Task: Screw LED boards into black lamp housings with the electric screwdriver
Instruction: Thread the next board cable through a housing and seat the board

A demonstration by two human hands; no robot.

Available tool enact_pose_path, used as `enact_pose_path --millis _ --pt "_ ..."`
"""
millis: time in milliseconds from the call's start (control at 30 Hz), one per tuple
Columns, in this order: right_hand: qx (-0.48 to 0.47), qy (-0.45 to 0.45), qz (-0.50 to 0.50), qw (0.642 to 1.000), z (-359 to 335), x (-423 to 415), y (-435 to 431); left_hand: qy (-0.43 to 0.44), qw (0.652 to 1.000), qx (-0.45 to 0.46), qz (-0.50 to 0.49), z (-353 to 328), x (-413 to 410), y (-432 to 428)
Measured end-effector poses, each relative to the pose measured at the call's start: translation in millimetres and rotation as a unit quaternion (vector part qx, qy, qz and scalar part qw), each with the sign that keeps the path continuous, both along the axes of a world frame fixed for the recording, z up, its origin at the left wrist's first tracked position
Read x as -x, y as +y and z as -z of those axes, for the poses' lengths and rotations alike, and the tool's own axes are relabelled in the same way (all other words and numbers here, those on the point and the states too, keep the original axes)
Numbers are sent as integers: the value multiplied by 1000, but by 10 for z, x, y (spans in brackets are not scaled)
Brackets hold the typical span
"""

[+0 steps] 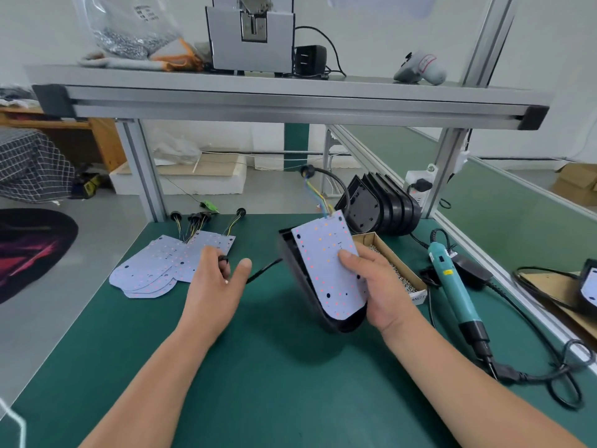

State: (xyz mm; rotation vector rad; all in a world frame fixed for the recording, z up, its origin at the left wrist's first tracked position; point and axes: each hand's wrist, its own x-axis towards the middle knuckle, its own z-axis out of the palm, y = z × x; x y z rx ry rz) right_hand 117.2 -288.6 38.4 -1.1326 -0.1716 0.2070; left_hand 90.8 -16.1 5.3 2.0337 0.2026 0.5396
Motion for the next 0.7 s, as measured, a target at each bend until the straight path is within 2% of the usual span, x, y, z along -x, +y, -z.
enact_pose_path --millis 133,267,367,533,600,633,700 --pt "-9 8 12 1000 -18 -19 -78 73 992 -106 18 -44 66 -1" --pt "-8 5 -25 1000 27 3 -11 103 953 -265 102 -40 112 -147" --pt "-29 5 -19 999 24 9 7 91 957 -253 111 5 147 -172" --pt "-85 -3 26 996 -22 -53 -110 92 989 -114 34 0 75 -87" --pt "-82 8 30 996 -7 -50 -82 55 995 72 42 -60 71 -94" --pt "-74 17 30 997 3 -43 -54 25 977 199 74 -89 74 -88" --pt "-57 37 20 997 29 -25 13 -23 889 427 163 -135 94 -69"
